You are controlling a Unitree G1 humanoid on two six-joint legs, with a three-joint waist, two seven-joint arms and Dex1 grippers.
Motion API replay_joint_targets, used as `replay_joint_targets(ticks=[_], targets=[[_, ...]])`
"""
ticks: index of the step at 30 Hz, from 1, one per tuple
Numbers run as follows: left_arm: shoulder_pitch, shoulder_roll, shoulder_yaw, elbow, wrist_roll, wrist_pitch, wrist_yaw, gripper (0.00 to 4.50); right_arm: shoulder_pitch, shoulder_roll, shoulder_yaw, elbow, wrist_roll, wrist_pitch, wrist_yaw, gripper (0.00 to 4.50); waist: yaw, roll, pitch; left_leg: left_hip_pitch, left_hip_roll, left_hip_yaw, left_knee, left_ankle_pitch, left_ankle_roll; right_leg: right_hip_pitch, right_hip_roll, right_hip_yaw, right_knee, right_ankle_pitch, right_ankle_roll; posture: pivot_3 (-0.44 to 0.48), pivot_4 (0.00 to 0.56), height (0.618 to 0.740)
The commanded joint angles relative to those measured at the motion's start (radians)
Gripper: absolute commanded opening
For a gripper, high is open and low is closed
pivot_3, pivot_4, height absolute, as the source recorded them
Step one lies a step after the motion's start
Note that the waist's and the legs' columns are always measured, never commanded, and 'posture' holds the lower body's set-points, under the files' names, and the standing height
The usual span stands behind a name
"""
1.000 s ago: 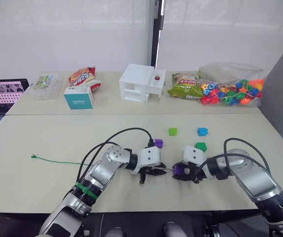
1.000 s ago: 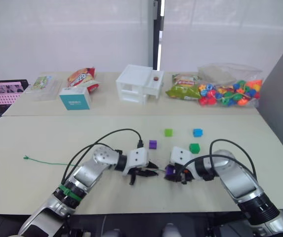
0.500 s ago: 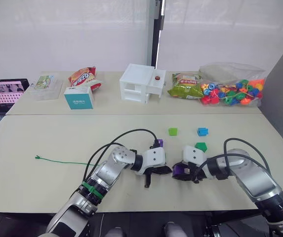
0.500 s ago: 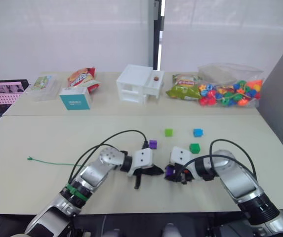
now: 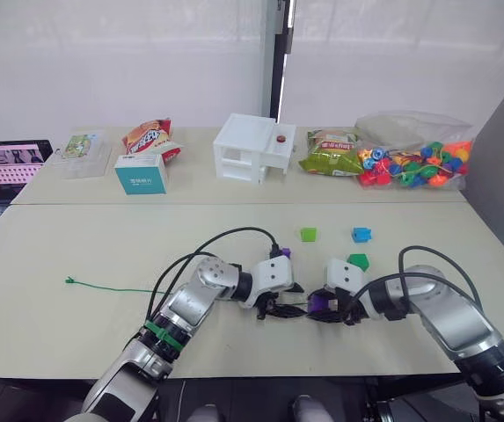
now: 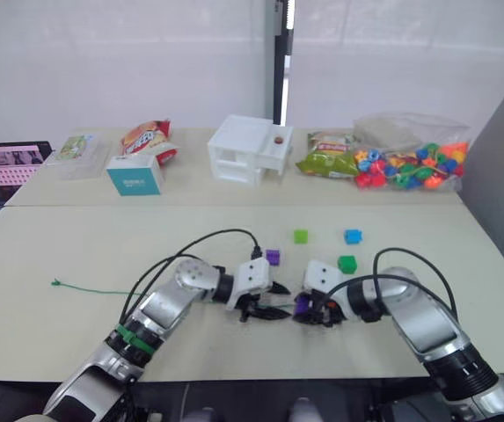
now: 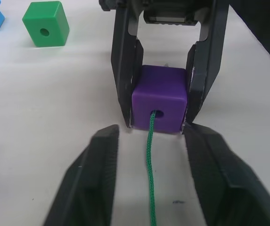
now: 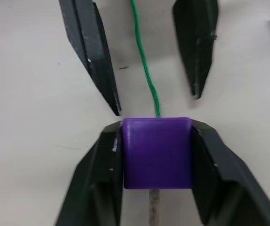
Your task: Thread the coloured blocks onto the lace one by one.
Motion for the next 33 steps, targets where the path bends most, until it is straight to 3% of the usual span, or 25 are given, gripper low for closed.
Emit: replay_joint_targets(ticks=[1, 3, 5, 13, 18, 24, 28, 33], targets=[[0.0, 0.023, 0.045, -0.033, -0.042, -0.005, -0.017, 3.78, 0.003, -0.017, -0.029, -0.046, 0.037, 0.017, 0.016, 3.28, 0.0, 0.0, 0.0, 0.0, 0.0, 0.0, 0.0, 0.0, 0.0, 0.0, 0.0, 0.0, 0.0, 0.0, 0.0, 0.0, 0.15, 0.74], [0.01, 0.032, 0.051, -0.031, -0.055, -0.024, -0.028, 4.47, 0.003, -0.036, -0.061, -0.055, 0.054, 0.022, 0.018, 3.97, 0.001, 0.0, 0.0, 0.0, 0.0, 0.0, 0.0, 0.0, 0.0, 0.0, 0.0, 0.0, 0.0, 0.0, 0.0, 0.0, 0.15, 0.74], [0.018, 0.038, 0.048, -0.03, -0.058, -0.049, -0.039, 4.5, 0.006, -0.055, -0.088, -0.067, 0.075, 0.029, 0.02, 4.48, 0.003, 0.0, 0.0, -0.001, 0.0, 0.0, 0.0, 0.0, 0.0, 0.0, 0.0, 0.0, 0.0, 0.0, 0.0, 0.0, 0.15, 0.74], [0.013, -0.051, 0.005, 0.005, -0.048, -0.116, -0.044, 4.5, 0.121, -0.179, -0.309, -0.161, 0.217, 0.095, 0.05, 4.48, 0.02, 0.0, 0.0, -0.004, 0.0, 0.0, 0.002, 0.0, 0.0, -0.001, -0.001, -0.001, -0.002, 0.0, 0.001, 0.0, 0.15, 0.74], [-0.03, -0.136, -0.024, 0.11, -0.01, -0.162, -0.003, 4.5, 0.23, -0.23, -0.439, -0.244, 0.288, 0.16, 0.031, 4.48, 0.026, 0.0, 0.0, -0.004, -0.001, 0.0, 0.002, 0.0, 0.0, 0.0, -0.001, -0.001, -0.002, 0.0, 0.001, 0.0, 0.15, 0.74], [-0.062, -0.168, -0.028, 0.193, 0.019, -0.197, 0.019, 4.5, 0.299, -0.244, -0.49, -0.293, 0.311, 0.18, -0.003, 4.48, 0.024, 0.0, 0.0, -0.003, -0.001, 0.001, 0.003, 0.0, 0.0, 0.0, -0.001, 0.0, -0.002, 0.0, 0.001, 0.0, 0.15, 0.74], [-0.084, -0.185, -0.026, 0.252, 0.021, -0.222, 0.01, 3.42, 0.336, -0.245, -0.456, -0.299, 0.245, 0.118, -0.05, 4.5, 0.026, 0.0, 0.0, -0.004, -0.001, 0.001, 0.004, 0.0, 0.0, 0.0, -0.001, -0.001, -0.002, 0.0, 0.001, 0.0, 0.15, 0.74], [-0.083, -0.189, -0.034, 0.256, 0.022, -0.235, -0.014, 1.69, 0.295, -0.238, -0.344, -0.252, 0.155, 0.033, -0.076, 4.5, 0.025, 0.0, 0.0, -0.004, -0.001, 0.001, 0.004, 0.0, 0.0, 0.0, -0.001, -0.001, -0.002, 0.0, 0.001, 0.0, 0.15, 0.74]])
